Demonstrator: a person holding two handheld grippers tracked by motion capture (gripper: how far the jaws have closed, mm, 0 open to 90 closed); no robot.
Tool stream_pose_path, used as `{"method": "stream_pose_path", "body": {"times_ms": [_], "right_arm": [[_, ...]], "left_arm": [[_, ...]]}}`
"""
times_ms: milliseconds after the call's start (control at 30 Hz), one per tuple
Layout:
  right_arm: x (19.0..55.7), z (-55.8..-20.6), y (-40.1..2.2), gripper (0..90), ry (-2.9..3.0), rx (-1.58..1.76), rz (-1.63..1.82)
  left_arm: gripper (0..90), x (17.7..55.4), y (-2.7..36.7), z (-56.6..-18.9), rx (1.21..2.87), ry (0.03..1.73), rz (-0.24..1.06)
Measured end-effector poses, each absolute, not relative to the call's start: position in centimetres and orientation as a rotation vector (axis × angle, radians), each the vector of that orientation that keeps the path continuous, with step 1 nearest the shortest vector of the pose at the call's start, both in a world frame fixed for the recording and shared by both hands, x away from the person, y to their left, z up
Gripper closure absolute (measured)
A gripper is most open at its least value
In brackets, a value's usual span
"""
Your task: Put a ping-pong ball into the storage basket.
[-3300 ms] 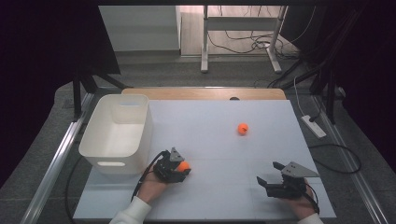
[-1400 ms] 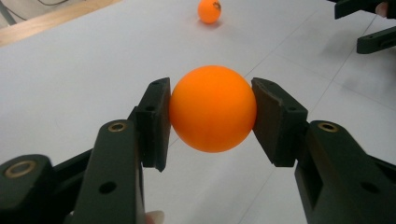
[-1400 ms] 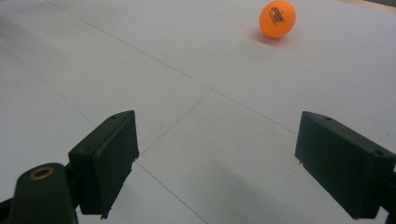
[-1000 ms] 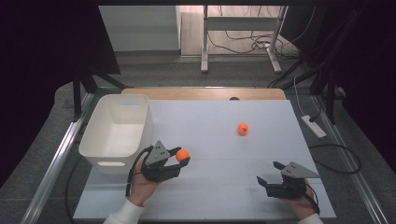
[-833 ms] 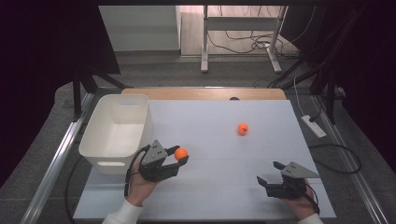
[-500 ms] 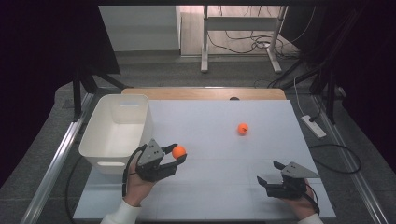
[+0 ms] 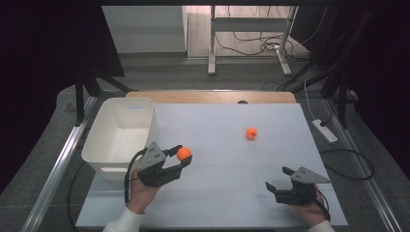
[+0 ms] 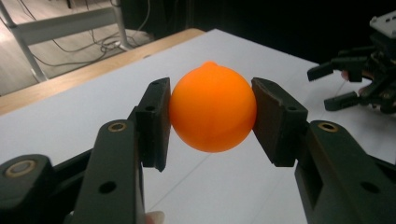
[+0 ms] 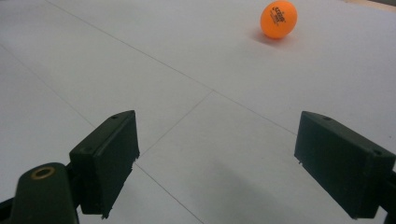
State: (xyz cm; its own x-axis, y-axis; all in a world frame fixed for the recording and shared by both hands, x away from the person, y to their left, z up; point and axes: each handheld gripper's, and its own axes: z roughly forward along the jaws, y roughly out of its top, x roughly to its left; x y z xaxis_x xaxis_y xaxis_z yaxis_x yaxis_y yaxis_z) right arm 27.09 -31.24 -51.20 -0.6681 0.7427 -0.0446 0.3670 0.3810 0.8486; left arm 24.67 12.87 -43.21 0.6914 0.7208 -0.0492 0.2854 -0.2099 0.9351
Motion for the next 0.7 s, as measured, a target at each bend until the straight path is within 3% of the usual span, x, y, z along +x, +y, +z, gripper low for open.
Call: {"method": "stream_pose_path", "body": {"times_ms": [700], "right_arm": [[27.0, -51.2, -31.3, 13.2, 2.226, 0.958, 1.223]], "left_arm": [[50.1, 25.9, 14.1, -40.8, 1.707, 0.818, 0.492]]}}
